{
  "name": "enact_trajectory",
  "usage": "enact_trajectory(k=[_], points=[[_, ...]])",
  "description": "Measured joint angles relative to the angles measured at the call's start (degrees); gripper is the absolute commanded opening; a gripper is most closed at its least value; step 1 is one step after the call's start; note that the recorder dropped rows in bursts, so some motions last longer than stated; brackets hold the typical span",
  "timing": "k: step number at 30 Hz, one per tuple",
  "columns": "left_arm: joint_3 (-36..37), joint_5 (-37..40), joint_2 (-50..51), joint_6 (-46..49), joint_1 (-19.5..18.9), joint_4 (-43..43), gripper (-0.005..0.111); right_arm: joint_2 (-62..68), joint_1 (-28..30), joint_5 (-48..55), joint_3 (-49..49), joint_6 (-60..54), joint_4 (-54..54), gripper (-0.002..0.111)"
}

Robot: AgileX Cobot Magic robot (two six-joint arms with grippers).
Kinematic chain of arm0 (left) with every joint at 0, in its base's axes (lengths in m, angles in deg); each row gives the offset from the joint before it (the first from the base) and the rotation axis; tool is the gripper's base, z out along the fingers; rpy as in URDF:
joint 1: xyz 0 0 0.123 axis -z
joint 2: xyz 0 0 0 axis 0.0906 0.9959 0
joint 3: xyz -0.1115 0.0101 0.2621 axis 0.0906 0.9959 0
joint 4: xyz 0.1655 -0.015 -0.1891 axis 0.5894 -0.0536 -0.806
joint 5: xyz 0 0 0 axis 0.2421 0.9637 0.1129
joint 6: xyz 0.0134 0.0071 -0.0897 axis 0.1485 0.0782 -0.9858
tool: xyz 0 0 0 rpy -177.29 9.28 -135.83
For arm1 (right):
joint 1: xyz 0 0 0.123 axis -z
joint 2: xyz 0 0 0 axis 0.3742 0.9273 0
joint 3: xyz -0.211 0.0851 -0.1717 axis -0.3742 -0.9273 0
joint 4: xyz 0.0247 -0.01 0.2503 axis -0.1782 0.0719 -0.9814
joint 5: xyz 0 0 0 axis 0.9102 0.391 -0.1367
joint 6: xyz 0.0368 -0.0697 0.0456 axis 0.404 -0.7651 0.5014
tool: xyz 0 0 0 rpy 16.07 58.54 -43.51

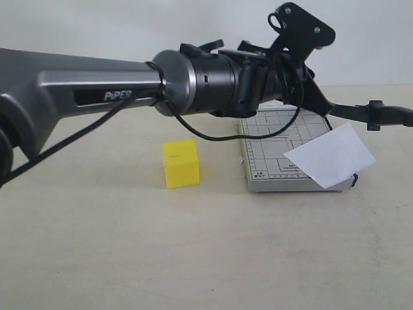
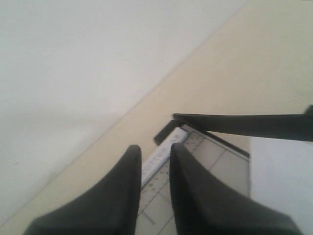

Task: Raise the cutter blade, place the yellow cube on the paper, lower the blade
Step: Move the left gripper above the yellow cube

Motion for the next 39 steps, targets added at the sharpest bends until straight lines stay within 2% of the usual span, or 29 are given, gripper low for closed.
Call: enact_trajectory(k=[5, 9, 19, 23, 26, 31, 34, 39], points=[[4.99, -5.15, -5.75, 0.00, 0.00, 0.00, 0.021, 0.00, 0.00, 0.00, 0.00, 0.00, 0.00, 0.000], [12.00, -7.66, -11.26, -1.69, 0.79, -0.26, 0.021, 0.00, 0.00, 0.00, 0.00, 0.00, 0.00, 0.000], [30.82, -8.62, -24.40, -11.12, 3.43, -0.38, 0.021, 0.00, 0.00, 0.00, 0.00, 0.00, 0.00, 0.000], [36.98, -11.56, -28.25, -16.30, 3.55, -0.49, 0.022, 0.00, 0.00, 0.00, 0.00, 0.00, 0.00, 0.000], [39.67, -15.11, -30.03, -19.57, 3.55, -0.49, 0.031, 0.00, 0.00, 0.00, 0.00, 0.00, 0.00, 0.000], [40.85, -17.55, -32.05, -25.36, 3.55, -0.60, 0.060, 0.00, 0.00, 0.00, 0.00, 0.00, 0.00, 0.000], [40.85, -19.24, -32.34, -30.00, 3.55, -0.60, 0.072, -0.21, 0.00, 0.00, 0.00, 0.00, 0.00, 0.000], [40.74, -19.37, -32.34, -36.17, 3.55, -0.60, 0.078, -3.48, 0.00, 0.00, 0.00, 0.00, 0.00, 0.000]])
